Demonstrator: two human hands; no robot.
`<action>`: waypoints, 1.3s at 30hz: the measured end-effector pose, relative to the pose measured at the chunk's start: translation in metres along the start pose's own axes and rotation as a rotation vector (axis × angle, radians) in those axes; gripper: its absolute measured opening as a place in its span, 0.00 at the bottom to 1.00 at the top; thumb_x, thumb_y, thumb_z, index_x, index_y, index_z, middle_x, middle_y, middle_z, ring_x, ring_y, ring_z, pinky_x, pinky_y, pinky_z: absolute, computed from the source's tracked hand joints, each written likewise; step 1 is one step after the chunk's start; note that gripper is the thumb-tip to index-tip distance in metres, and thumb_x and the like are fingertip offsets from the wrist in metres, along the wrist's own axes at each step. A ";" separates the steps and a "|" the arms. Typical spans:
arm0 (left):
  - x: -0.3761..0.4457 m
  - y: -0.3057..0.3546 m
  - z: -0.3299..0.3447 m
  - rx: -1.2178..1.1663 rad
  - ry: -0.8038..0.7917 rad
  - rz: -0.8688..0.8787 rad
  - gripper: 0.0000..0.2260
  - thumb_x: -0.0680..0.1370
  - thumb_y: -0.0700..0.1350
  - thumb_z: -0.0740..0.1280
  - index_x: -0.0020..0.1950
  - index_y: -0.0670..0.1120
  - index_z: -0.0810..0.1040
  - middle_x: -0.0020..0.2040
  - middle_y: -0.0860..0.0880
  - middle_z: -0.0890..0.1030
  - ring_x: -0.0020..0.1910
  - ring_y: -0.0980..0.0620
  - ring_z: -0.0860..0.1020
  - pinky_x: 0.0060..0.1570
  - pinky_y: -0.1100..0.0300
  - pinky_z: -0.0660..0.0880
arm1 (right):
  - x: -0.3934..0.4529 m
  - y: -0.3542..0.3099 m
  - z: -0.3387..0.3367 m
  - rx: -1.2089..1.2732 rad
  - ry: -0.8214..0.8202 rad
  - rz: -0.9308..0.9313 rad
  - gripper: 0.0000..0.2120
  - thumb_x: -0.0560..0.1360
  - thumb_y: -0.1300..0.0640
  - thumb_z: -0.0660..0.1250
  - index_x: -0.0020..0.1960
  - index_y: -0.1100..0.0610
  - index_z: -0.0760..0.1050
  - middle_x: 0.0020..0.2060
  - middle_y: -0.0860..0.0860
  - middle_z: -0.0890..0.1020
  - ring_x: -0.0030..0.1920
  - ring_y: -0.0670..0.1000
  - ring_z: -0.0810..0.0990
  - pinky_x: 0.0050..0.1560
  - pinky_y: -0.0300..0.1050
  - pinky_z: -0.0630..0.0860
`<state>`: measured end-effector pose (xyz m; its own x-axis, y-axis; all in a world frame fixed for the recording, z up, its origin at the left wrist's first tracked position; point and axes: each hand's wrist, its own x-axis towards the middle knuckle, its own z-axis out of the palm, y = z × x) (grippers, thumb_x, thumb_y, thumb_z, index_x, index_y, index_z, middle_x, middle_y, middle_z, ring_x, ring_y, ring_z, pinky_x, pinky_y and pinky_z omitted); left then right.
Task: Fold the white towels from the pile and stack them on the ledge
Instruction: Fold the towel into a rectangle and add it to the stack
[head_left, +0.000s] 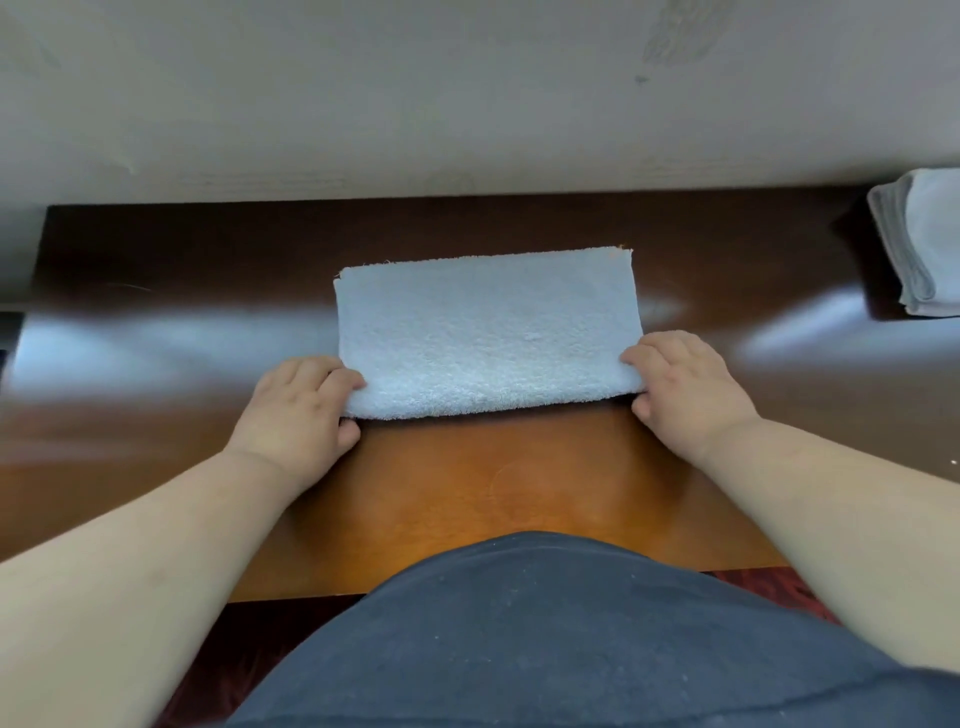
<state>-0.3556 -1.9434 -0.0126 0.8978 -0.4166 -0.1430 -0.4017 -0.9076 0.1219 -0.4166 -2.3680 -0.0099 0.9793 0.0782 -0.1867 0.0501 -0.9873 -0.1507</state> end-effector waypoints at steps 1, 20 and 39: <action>0.001 0.000 -0.002 0.010 -0.012 -0.023 0.23 0.63 0.43 0.78 0.57 0.47 0.81 0.55 0.45 0.78 0.56 0.39 0.74 0.58 0.44 0.70 | 0.001 0.001 -0.001 -0.004 -0.014 0.007 0.24 0.67 0.62 0.71 0.63 0.56 0.77 0.60 0.54 0.77 0.64 0.59 0.70 0.68 0.54 0.65; 0.010 0.061 -0.086 -0.970 0.353 -0.706 0.09 0.80 0.49 0.52 0.53 0.51 0.70 0.44 0.53 0.74 0.41 0.55 0.72 0.38 0.57 0.67 | 0.017 -0.029 -0.077 0.869 0.425 0.526 0.09 0.79 0.43 0.58 0.56 0.45 0.68 0.39 0.41 0.76 0.38 0.36 0.76 0.34 0.30 0.67; 0.021 0.020 -0.014 -1.076 -0.345 -0.722 0.09 0.78 0.39 0.70 0.57 0.46 0.77 0.52 0.48 0.82 0.52 0.49 0.81 0.57 0.52 0.76 | 0.008 0.002 -0.016 1.087 -0.302 0.819 0.06 0.76 0.55 0.71 0.52 0.55 0.80 0.45 0.50 0.86 0.39 0.48 0.83 0.29 0.39 0.74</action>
<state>-0.3420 -1.9697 0.0005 0.6924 -0.0012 -0.7215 0.6230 -0.5033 0.5987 -0.4054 -2.3716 0.0035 0.5691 -0.2982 -0.7663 -0.8218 -0.1762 -0.5418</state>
